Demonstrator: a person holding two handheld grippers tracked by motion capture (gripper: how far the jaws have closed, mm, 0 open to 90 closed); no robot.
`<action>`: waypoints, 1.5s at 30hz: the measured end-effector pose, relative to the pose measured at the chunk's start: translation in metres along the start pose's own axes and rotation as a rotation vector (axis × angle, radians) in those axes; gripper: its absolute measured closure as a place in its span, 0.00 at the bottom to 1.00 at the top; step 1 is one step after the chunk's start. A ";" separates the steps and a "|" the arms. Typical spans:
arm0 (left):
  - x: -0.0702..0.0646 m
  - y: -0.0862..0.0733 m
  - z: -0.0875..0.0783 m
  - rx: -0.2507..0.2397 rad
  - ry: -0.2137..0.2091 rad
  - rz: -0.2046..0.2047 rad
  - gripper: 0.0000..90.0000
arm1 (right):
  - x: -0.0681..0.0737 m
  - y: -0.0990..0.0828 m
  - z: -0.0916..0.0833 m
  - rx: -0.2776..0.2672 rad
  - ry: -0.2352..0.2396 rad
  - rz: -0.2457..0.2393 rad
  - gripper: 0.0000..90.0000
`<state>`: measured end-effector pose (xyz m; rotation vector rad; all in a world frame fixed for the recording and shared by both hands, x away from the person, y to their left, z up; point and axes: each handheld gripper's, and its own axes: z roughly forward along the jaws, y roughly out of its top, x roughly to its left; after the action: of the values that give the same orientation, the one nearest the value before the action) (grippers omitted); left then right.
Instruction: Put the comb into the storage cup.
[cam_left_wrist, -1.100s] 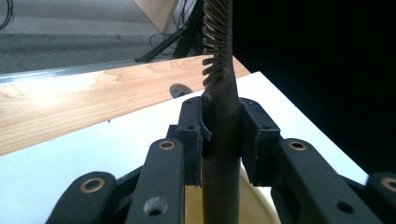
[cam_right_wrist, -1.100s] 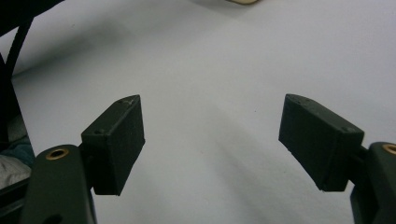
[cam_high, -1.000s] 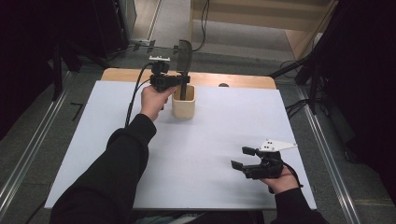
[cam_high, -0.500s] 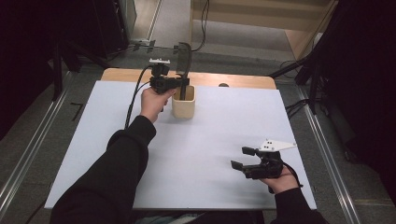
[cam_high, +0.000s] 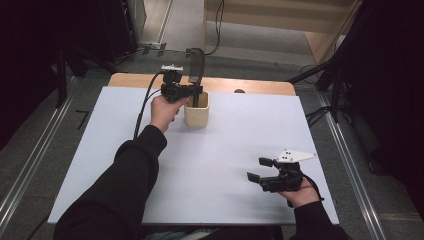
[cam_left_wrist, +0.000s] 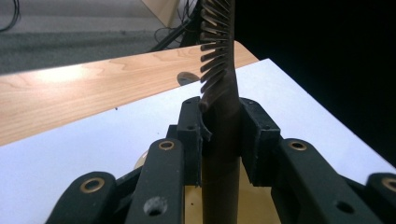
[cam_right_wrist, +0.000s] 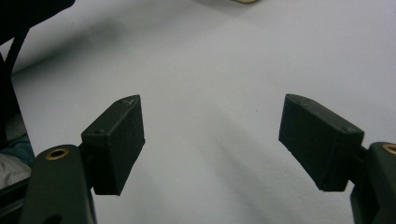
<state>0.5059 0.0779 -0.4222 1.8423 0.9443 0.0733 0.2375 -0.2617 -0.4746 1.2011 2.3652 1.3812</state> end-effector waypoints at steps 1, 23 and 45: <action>0.000 0.000 0.000 0.002 0.000 0.001 0.80 | 0.000 0.000 0.000 -0.001 0.000 -0.001 0.23; 0.014 -0.004 -0.042 0.018 -0.054 -0.068 0.38 | 0.000 0.000 0.001 0.004 0.000 -0.002 0.23; 0.006 -0.027 -0.067 0.072 -0.122 -0.074 0.35 | 0.000 0.000 0.004 0.018 -0.006 -0.003 0.23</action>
<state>0.4645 0.1369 -0.4138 1.8537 0.9388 -0.1189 0.2392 -0.2594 -0.4772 1.2043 2.3794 1.3558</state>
